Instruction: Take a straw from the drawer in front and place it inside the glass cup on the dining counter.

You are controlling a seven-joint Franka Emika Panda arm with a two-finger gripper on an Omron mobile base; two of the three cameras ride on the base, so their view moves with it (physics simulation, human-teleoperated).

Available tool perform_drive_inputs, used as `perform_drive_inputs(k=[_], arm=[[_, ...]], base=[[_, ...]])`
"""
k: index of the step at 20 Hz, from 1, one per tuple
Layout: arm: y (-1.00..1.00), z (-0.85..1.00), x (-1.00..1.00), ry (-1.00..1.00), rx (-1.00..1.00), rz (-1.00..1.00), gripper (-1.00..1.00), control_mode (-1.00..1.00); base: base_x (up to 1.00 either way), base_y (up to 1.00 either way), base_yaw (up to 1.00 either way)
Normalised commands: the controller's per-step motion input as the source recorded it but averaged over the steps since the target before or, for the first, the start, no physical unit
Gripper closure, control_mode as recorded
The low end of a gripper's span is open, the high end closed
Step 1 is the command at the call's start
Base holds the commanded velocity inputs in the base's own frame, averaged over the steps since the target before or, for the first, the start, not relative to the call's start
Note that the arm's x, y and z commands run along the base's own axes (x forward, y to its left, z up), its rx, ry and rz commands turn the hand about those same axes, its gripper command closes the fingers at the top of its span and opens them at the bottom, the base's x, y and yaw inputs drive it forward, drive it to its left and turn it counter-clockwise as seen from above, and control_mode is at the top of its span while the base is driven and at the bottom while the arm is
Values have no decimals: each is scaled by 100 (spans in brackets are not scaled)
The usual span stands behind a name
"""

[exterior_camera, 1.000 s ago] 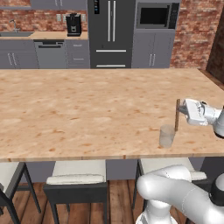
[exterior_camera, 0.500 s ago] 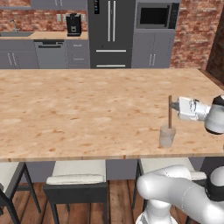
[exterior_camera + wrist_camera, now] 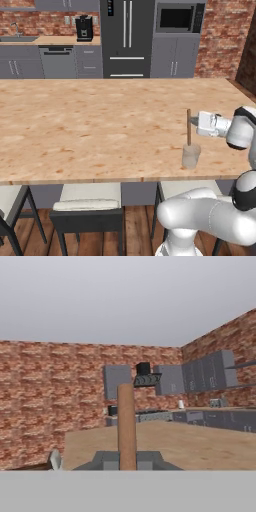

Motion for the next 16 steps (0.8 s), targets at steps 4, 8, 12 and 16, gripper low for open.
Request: perform_drive_inputs(k=[4, 8, 12, 16], arm=[[-29, -15, 24, 0, 0, 0, 100, -100], [-30, -16, 26, 0, 0, 0, 100, -100], [-26, -26, 10, 0, 0, 0, 100, -100], [-27, -29, 5, 0, 0, 0, 100, -100]], base=[[0, 0, 0], [0, 0, 0], [0, 0, 0], [0, 0, 0]])
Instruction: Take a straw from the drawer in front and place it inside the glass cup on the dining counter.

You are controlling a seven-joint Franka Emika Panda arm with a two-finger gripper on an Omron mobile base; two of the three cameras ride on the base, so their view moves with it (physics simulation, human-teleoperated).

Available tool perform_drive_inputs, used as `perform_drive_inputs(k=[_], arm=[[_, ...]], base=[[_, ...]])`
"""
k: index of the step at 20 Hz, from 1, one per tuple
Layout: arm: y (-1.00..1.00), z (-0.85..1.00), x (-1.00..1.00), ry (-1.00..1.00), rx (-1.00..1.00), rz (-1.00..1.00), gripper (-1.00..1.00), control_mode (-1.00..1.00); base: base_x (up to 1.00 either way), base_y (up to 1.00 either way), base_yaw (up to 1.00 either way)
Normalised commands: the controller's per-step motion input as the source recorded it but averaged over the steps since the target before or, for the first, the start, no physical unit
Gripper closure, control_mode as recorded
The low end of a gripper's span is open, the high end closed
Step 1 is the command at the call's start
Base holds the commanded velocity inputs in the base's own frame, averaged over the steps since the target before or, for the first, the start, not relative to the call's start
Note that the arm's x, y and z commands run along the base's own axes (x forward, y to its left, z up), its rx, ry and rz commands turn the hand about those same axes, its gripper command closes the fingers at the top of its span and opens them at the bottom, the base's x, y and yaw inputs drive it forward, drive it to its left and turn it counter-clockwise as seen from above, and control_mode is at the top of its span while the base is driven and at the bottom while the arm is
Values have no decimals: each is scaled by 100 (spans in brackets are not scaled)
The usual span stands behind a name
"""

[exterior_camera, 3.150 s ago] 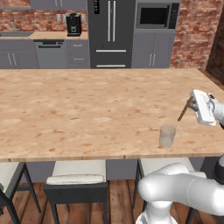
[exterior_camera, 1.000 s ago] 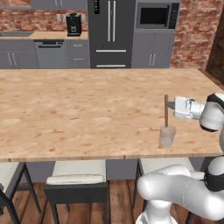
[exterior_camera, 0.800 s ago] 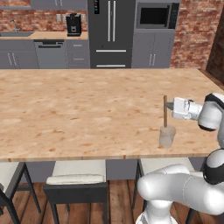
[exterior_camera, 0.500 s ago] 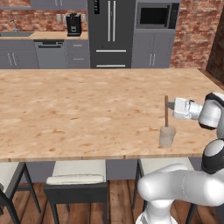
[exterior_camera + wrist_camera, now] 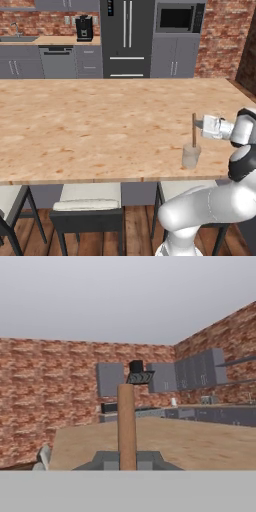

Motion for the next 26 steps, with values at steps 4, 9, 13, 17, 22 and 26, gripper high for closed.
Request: perform_drive_inputs(k=[4, 9, 13, 17, 22, 26], arm=[[-14, -24, 10, 0, 0, 0, 100, -100], [0, -15, 17, 0, 0, 0, 100, -100], [0, -20, 14, 0, 0, 0, 100, -100], [-4, -22, 17, 0, 0, 0, 100, -100], [-4, -20, -4, 0, 0, 0, 100, -100], [-18, -5, -42, 0, 0, 0, 100, -100]], base=[[0, 0, 0], [0, 0, 0], [0, 0, 0], [0, 0, 0], [0, 0, 0], [0, 0, 0]])
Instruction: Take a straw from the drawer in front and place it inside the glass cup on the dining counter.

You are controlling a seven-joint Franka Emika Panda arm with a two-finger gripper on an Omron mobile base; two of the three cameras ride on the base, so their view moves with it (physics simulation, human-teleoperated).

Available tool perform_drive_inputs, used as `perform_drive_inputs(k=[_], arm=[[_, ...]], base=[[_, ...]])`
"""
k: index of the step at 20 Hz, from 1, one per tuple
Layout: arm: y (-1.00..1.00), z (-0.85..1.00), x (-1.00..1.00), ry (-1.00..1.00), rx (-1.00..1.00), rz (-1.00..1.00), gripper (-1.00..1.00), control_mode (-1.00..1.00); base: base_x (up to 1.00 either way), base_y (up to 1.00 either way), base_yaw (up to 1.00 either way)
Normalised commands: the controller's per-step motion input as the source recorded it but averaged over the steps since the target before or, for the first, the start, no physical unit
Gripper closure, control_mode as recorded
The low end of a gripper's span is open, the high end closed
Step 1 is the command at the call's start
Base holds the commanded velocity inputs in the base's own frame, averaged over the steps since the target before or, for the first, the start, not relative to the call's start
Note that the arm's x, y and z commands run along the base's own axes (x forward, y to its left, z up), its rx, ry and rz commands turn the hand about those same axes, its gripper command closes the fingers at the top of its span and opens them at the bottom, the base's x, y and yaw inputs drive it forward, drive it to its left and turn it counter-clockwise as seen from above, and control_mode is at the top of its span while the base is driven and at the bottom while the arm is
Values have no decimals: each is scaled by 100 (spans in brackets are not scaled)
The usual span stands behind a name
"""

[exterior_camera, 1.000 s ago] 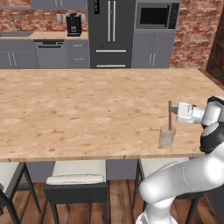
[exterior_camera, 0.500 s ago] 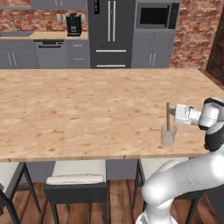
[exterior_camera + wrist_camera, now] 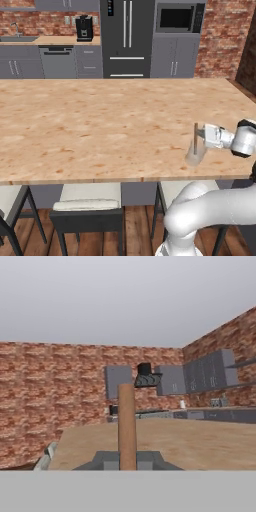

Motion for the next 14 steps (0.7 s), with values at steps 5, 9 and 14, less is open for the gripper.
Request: perform_drive_inputs(k=[5, 9, 14], arm=[[-9, -3, -41, 0, 0, 0, 100, -100], [9, 0, -31, 0, 0, 0, -100, -100], [27, 0, -11, 0, 0, 0, -100, -100]], base=[[0, 0, 0], [0, 0, 0], [0, 0, 0]])
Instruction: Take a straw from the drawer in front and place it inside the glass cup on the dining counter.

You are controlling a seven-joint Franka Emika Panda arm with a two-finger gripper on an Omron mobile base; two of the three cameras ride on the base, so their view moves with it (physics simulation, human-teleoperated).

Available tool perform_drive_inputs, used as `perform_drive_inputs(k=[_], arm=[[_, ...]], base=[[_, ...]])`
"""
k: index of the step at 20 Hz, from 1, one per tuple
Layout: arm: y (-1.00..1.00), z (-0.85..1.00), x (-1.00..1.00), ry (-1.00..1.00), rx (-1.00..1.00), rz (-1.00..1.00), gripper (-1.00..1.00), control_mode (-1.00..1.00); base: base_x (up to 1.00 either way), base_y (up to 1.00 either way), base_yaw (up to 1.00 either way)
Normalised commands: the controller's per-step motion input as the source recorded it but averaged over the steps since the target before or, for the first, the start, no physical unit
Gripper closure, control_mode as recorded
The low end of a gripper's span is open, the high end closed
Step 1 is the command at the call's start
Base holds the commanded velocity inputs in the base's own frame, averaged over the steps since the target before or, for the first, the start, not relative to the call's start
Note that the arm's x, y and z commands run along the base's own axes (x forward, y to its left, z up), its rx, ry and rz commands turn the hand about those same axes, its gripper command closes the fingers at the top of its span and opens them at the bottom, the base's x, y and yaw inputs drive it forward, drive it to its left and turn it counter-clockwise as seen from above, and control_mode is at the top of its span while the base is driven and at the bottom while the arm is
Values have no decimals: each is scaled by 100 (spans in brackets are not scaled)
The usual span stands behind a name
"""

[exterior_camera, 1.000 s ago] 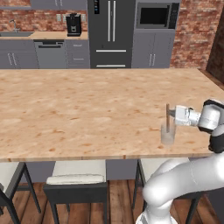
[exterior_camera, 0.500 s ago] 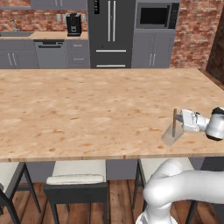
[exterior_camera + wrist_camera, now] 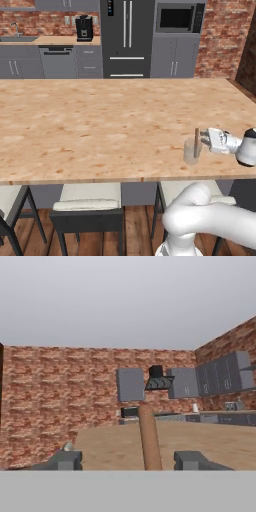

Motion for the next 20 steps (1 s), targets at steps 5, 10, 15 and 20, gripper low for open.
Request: perform_drive_inputs(k=[5, 10, 15, 20], arm=[[32, 3, 0, -1, 0, 0, -100, -100], [10, 47, -2, -3, 0, -3, -100, -100], [-24, 99, -15, -3, -6, -13, -100, -100], [-15, 99, -59, -11, -29, -16, -100, -100]], base=[[0, 0, 0], [0, 0, 0], [0, 0, 0], [0, 0, 0]])
